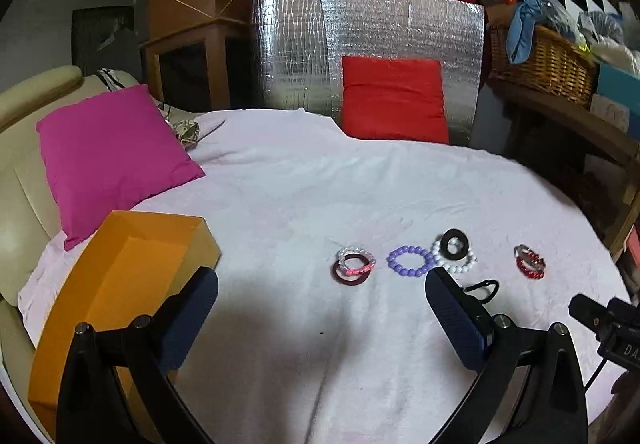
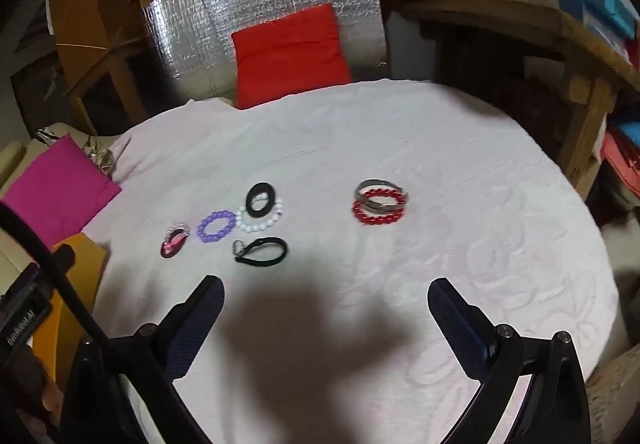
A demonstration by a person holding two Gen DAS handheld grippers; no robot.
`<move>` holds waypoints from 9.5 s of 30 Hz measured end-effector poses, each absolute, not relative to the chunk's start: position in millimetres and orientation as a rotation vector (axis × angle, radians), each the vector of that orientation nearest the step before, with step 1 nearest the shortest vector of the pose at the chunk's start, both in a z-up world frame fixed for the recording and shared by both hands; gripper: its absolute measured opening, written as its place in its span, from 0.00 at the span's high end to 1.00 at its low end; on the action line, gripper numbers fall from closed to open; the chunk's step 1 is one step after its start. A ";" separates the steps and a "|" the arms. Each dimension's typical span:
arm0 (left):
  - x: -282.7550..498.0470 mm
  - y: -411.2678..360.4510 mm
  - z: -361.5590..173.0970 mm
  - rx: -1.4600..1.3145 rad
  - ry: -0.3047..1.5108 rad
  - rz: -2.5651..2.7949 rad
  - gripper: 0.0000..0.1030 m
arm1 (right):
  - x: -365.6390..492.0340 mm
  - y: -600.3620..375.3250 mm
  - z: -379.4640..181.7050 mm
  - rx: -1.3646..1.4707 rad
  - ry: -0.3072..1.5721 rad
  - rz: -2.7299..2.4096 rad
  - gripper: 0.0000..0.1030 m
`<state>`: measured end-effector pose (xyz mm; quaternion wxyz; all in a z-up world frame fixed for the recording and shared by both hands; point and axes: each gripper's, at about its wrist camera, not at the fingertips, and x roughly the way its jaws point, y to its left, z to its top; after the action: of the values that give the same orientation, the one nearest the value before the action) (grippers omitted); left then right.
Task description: Organize jewelry
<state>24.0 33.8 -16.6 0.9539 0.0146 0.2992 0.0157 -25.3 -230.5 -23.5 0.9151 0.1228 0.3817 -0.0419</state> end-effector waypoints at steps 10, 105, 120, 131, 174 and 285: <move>25.6 45.8 -12.9 0.053 0.598 0.064 0.00 | -11.1 -201.2 -28.3 0.222 0.820 -0.030 0.00; 138.8 43.1 -87.1 -0.024 0.840 -0.073 0.01 | 79.6 -210.1 -98.1 0.294 0.954 0.127 0.87; 174.8 9.1 -115.2 -0.049 0.921 -0.224 0.70 | 71.6 -234.3 -95.1 0.397 0.956 0.132 0.86; 158.8 18.9 -104.7 -0.066 0.898 -0.310 0.93 | 82.7 -216.7 -95.2 0.351 0.903 0.162 0.37; 162.4 22.6 -94.8 0.057 0.818 -0.303 0.76 | 58.8 -194.7 -67.4 0.297 0.807 0.209 0.92; 68.4 93.6 -48.0 0.034 0.682 0.162 0.46 | 49.8 -160.8 -51.0 0.303 0.872 0.227 0.68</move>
<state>68.4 93.6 -48.0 0.9390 0.0168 0.3343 0.0794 49.8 -160.8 -51.0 0.8892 0.1459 0.4197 0.1092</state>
